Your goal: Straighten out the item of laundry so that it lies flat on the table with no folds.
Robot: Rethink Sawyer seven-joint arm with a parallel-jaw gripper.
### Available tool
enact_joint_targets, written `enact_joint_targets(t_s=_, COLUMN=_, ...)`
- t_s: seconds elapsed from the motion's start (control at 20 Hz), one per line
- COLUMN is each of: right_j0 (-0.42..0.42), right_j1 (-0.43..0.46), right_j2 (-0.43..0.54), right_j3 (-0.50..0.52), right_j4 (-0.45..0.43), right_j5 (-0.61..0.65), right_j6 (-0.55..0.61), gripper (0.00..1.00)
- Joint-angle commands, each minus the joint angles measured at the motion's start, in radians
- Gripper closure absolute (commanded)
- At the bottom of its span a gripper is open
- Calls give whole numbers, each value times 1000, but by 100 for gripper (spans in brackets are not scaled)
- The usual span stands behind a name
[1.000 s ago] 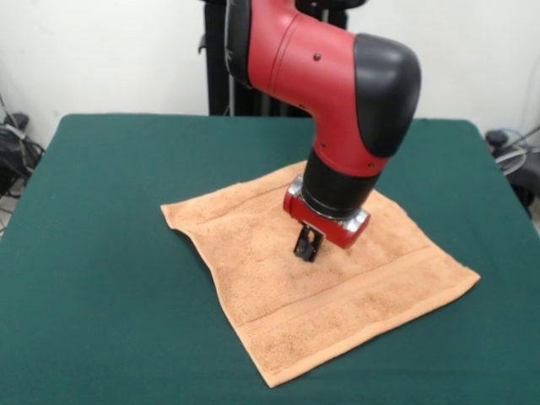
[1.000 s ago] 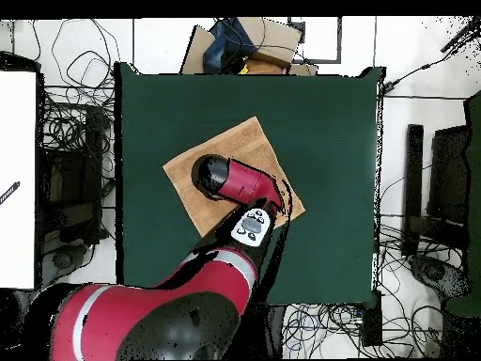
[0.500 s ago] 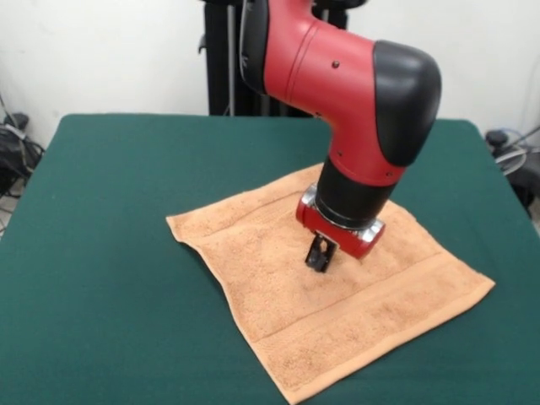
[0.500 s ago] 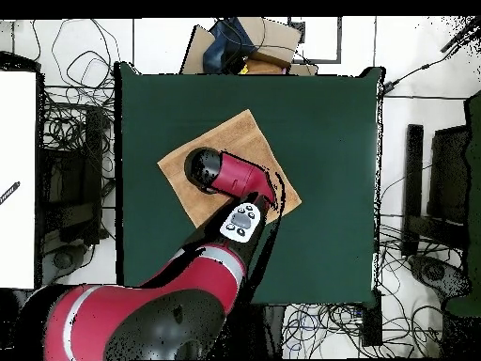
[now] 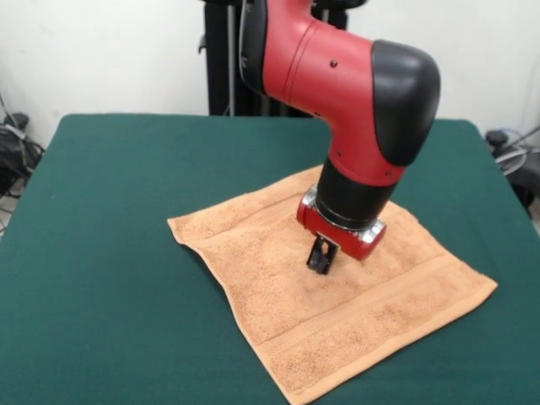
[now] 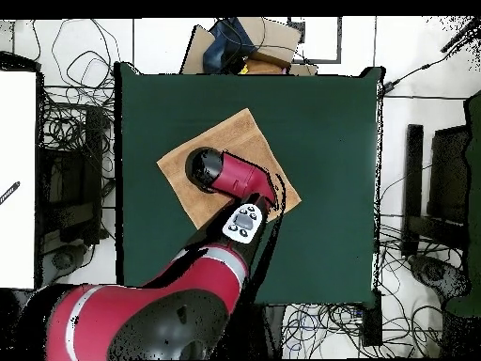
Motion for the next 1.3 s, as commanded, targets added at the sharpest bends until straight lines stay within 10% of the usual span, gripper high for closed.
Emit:
enact_joint_targets(t_s=0.05, right_j0=-44, right_j1=54, right_j2=271, right_j3=68, right_j4=-5, right_j5=-225, right_j6=127, gripper=100)
enact_joint_targets(t_s=0.1, right_j0=-55, right_j1=50, right_j2=280, right_j3=75, right_j4=-17, right_j5=-231, right_j6=114, gripper=0)
enact_joint_targets(t_s=0.8, right_j0=-168, right_j1=3, right_j2=309, right_j3=150, right_j4=-105, right_j5=-260, right_j6=77, gripper=0)
enact_joint_targets(t_s=1.3, right_j0=-394, right_j1=-33, right_j2=377, right_j3=216, right_j4=-243, right_j5=-289, right_j6=-11, gripper=0)
